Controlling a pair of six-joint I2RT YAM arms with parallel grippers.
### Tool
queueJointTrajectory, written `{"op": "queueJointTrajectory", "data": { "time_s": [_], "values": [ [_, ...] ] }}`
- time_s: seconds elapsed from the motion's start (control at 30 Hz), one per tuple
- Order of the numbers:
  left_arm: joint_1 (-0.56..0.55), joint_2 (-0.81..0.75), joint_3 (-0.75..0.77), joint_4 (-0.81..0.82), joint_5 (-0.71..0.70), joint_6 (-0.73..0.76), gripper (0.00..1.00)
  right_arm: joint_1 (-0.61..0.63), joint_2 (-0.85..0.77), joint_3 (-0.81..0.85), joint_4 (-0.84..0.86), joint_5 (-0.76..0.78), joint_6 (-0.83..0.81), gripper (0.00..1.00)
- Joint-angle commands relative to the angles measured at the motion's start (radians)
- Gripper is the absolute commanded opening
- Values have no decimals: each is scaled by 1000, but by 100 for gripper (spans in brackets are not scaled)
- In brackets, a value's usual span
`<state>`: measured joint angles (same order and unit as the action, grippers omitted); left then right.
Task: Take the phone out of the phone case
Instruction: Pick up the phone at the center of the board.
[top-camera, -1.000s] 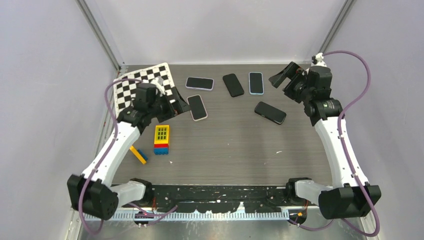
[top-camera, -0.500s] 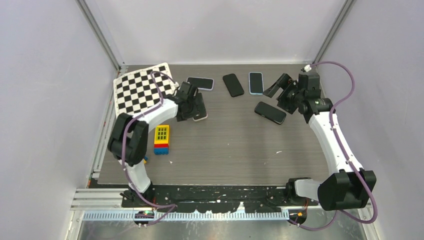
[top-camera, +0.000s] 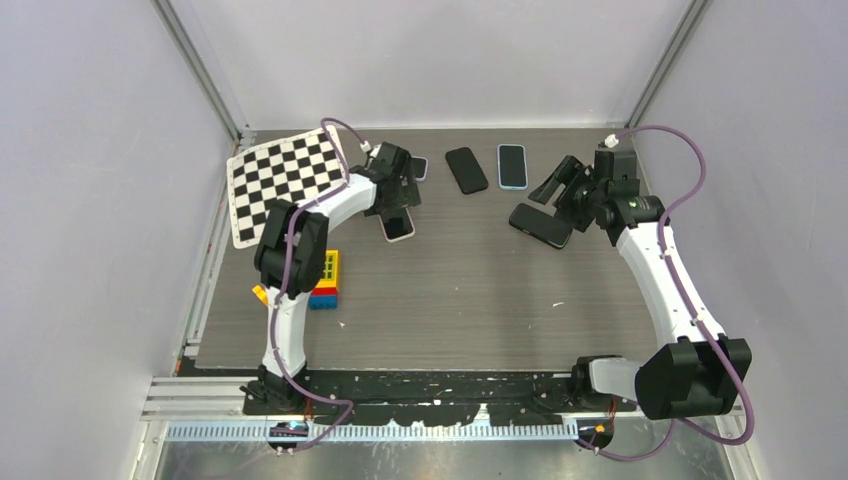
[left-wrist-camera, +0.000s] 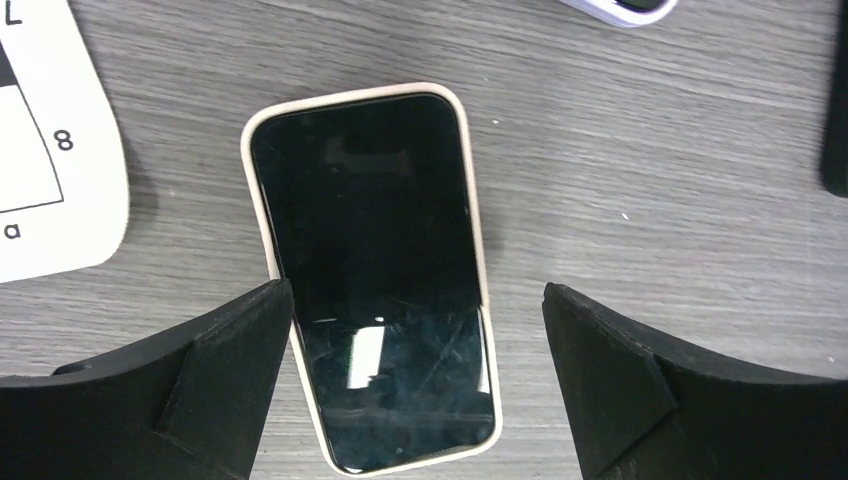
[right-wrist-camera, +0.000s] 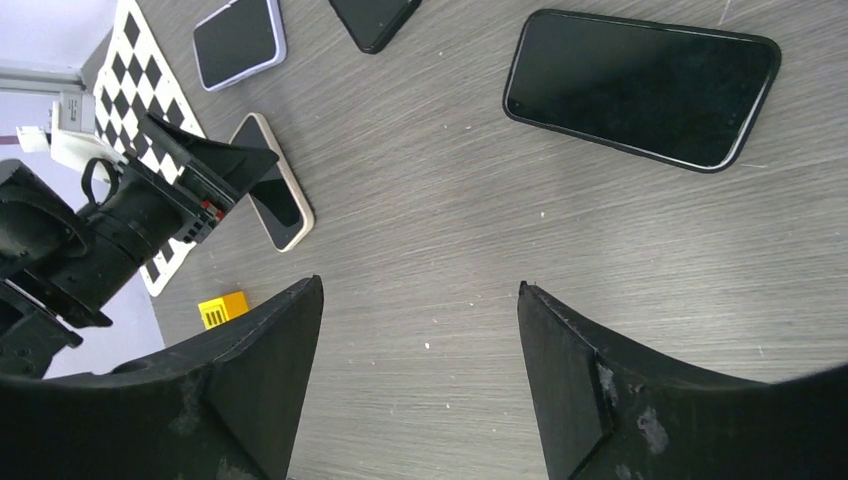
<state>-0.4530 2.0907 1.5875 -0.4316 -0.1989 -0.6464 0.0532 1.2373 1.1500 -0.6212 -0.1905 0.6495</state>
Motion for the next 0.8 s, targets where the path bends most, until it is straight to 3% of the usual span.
{"op": "queueJointTrajectory", "data": {
  "time_s": [0.0, 0.33, 0.6, 0.77],
  "values": [
    [13, 41, 84, -90, -77, 0, 100, 5, -28, 12, -23, 20, -47, 79],
    [16, 68, 158, -186, -113, -2, 100, 5, -23, -27, -2, -26, -25, 86],
    [16, 136, 212, -206, -30, 19, 100, 5, -14, -30, -16, -88, -41, 93],
    [17, 180, 268, -300, -92, -15, 100, 5, 0, -29, -13, -132, -37, 93]
  ]
}}
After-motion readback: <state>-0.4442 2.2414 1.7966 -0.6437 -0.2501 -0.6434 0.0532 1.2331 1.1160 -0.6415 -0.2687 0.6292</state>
